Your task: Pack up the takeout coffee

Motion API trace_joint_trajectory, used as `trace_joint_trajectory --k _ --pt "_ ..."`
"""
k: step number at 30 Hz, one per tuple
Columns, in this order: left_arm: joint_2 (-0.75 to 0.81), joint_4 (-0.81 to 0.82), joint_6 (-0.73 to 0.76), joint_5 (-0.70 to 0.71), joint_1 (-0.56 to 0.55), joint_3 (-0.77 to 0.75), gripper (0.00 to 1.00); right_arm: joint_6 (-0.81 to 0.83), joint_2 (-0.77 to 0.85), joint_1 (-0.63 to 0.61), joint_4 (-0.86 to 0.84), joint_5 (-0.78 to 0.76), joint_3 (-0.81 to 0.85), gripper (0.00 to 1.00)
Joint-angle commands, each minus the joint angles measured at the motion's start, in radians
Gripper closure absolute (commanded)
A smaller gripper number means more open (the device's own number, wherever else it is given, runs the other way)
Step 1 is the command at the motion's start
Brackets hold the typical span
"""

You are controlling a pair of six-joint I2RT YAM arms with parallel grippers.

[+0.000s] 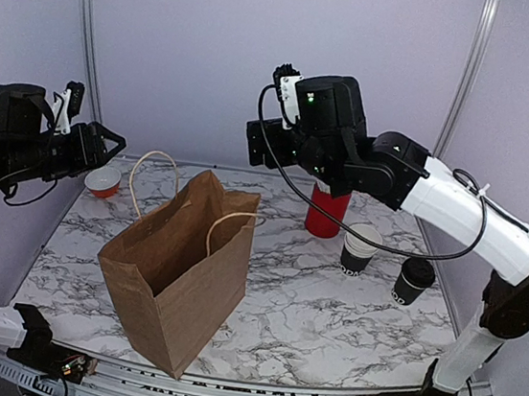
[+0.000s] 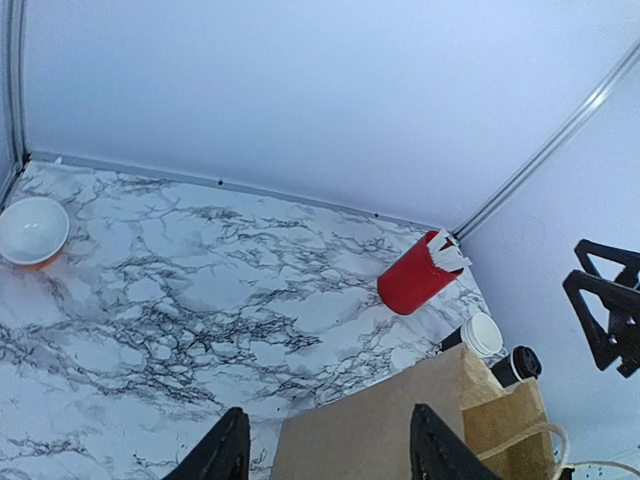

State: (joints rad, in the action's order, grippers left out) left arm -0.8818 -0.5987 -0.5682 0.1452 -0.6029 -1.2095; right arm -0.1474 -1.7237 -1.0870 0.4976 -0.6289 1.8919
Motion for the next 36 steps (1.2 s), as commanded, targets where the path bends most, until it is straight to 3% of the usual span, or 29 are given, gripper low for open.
trace_joint_trajectory --k 1,5,10,15,20,25,36 --pt "-0.035 -0.109 0.08 -0.184 0.003 -0.101 0.44 -0.062 0.126 0.022 -0.036 0.026 -0.098 0.07" --pt "-0.048 -0.137 0.103 -0.327 0.004 -0.151 0.43 -0.097 0.251 0.047 -0.041 0.016 -0.255 0.07" --pt "-0.071 -0.155 0.119 -0.479 -0.002 -0.159 0.35 -0.161 0.404 0.096 -0.051 0.036 -0.433 0.07" --pt "-0.078 -0.162 0.132 -0.475 -0.038 -0.137 0.3 -0.202 0.474 0.11 -0.024 0.035 -0.52 0.07" --pt "-0.109 -0.181 0.148 -0.411 -0.162 -0.137 0.29 -0.222 0.484 0.11 0.023 0.02 -0.552 0.07" --pt "-0.17 -0.262 0.161 -0.246 -0.238 -0.163 0.38 -0.229 0.494 0.11 0.043 0.014 -0.563 0.07" --pt "-0.25 -0.332 0.163 -0.109 -0.303 -0.207 0.63 -0.241 0.52 0.11 0.067 0.015 -0.598 0.07"
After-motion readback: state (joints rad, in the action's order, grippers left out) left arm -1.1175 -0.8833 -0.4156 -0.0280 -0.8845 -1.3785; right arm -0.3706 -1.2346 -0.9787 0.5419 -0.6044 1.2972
